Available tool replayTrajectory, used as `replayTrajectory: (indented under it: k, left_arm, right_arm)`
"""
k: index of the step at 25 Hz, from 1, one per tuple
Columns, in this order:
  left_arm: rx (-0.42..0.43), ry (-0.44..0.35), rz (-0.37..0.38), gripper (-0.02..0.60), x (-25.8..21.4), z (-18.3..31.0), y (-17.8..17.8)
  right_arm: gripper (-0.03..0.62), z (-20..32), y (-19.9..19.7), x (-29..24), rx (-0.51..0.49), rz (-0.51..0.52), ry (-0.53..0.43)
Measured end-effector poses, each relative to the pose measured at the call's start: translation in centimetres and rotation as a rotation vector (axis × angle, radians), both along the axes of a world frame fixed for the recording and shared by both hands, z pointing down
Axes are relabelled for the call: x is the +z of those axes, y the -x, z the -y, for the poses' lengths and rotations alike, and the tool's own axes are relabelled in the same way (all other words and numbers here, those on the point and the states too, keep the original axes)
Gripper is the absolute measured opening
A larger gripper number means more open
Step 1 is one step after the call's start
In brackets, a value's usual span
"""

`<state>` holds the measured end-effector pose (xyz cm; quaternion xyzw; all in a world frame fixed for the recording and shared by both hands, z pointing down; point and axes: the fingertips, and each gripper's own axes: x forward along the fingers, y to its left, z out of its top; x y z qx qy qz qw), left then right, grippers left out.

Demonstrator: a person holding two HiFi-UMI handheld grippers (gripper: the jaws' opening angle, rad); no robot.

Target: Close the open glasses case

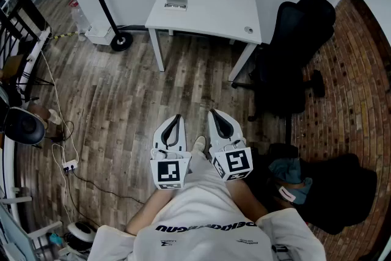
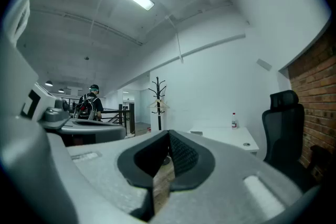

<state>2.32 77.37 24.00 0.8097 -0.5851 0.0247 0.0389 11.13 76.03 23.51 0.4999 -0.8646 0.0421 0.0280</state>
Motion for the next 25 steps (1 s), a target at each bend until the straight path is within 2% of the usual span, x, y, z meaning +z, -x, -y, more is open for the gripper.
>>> replayTrajectory:
  k: [11, 16, 25]
  left_arm:
    - [0.017, 0.057, 0.005, -0.002, 3.4, 6.6, -1.0]
    - [0.015, 0.050, 0.010, -0.002, 3.8, 12.5, -1.9]
    - [-0.017, 0.033, 0.027, -0.002, 3.5, 22.0, -4.3]
  right_arm:
    - [-0.003, 6.6, -1.0, 2.6, -0.003, 0.041, 0.034]
    - [-0.003, 12.9, -1.9, 3.1, -0.013, 0.053, 0.050]
    - [-0.005, 23.2, -4.1, 1.1, -0.049, 0.087, -0.019]
